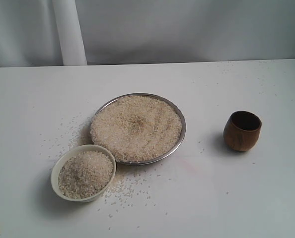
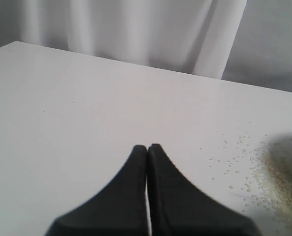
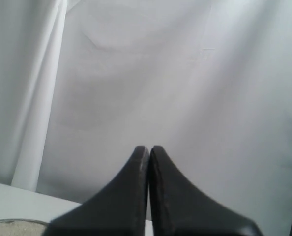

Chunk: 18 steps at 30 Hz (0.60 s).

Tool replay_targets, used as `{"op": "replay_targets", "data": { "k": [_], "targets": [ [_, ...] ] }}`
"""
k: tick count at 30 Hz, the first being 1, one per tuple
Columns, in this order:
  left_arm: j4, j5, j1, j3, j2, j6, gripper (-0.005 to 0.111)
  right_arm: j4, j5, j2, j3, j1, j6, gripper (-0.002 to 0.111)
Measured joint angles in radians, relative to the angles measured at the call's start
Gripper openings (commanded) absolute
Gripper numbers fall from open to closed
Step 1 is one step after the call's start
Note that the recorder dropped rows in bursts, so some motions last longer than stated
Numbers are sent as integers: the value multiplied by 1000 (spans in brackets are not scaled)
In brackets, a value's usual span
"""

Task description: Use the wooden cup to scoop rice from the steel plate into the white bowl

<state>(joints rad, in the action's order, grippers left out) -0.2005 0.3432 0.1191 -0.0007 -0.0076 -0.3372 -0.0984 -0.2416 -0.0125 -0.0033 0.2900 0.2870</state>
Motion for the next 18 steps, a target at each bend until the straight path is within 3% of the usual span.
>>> {"op": "replay_targets", "data": {
  "k": [18],
  "targets": [
    [0,0,0,0,0,0,0,2,368,10,0,0,2,0]
  ]
}}
